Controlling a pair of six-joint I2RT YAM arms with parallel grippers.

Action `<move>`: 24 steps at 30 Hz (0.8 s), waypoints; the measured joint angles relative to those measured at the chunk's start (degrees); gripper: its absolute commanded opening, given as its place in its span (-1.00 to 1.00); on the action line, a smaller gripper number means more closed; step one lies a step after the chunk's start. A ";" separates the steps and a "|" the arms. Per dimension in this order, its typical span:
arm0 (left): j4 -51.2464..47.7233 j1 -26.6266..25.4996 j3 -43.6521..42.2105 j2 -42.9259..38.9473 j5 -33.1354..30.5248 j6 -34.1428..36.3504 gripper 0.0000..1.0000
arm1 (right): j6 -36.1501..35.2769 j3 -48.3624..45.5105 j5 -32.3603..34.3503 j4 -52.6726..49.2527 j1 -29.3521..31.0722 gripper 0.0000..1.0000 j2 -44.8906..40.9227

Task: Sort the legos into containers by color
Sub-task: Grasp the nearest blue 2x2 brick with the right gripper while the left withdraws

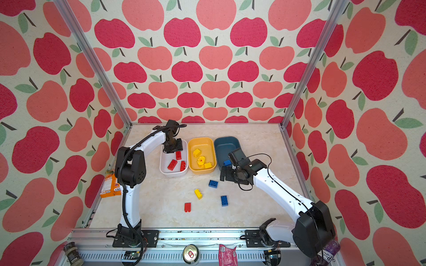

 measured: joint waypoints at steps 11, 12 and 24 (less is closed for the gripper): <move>4.07 0.00 -8.76 -9.77 2.34 -0.55 0.49 | -0.46 -0.35 0.31 0.87 2.84 0.94 2.56; 4.70 0.00 -9.86 -11.06 2.67 -0.76 0.51 | -0.52 -0.37 0.44 0.87 3.23 0.93 3.06; 11.08 0.26 -20.55 -20.61 8.48 -4.87 0.64 | -1.57 -3.06 0.92 2.58 8.28 0.80 10.12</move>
